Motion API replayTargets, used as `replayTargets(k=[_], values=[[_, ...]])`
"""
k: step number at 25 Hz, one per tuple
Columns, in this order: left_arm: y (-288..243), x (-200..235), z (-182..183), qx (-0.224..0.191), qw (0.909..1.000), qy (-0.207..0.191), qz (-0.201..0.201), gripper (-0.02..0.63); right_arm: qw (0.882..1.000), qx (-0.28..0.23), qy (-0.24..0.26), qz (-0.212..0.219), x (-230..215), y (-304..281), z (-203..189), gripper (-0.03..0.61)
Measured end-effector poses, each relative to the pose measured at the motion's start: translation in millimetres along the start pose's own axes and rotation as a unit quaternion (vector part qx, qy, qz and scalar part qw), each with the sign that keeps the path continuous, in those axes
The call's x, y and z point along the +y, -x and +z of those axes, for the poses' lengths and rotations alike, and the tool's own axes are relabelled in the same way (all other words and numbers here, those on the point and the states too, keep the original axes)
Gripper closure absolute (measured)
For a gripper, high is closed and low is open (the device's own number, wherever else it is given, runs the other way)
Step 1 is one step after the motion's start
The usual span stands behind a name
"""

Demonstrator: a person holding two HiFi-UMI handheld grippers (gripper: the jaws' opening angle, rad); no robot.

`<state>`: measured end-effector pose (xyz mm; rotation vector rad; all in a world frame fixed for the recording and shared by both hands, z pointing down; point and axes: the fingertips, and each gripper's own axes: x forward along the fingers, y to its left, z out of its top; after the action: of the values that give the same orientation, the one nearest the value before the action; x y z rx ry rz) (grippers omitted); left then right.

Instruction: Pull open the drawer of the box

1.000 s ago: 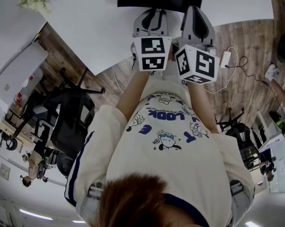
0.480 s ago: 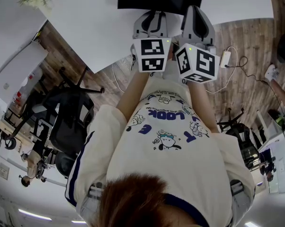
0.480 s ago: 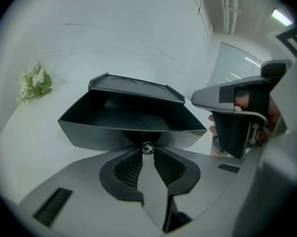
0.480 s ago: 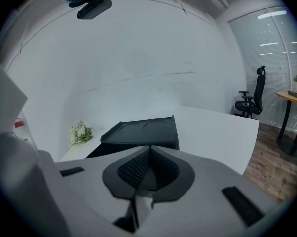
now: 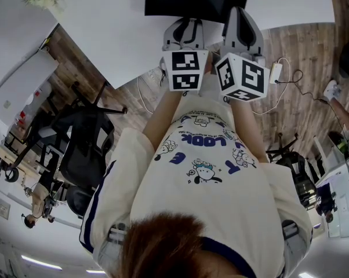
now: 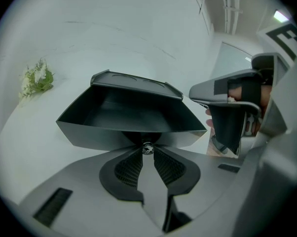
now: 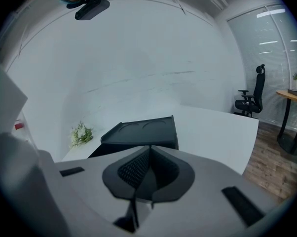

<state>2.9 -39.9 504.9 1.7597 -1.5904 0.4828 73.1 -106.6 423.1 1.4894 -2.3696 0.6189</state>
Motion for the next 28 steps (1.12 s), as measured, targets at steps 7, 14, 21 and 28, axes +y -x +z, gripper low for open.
replayTargets(k=[7, 14, 21, 28], values=[[4.6, -2.6, -6.1, 0.002, 1.0, 0.002, -0.001, 0.537, 1.0, 0.0, -0.003, -0.001, -0.5, 1.2, -0.6, 0.548], [6.0, -2.9, -7.6, 0.0, 1.0, 0.006, 0.003, 0.537, 1.0, 0.001, -0.005, 0.001, -2.3, -0.8, 0.2, 0.548], [5.2, -3.3, -8.5, -0.002, 0.9999, 0.009, 0.004, 0.537, 1.0, 0.001, -0.007, 0.002, -4.6, -0.5, 0.7, 0.548], [5.5, -3.2, -7.7, -0.005, 0.9997, 0.022, 0.002, 0.535, 1.0, -0.001, -0.01, 0.002, -4.7, 0.6, 3.4, 0.548]])
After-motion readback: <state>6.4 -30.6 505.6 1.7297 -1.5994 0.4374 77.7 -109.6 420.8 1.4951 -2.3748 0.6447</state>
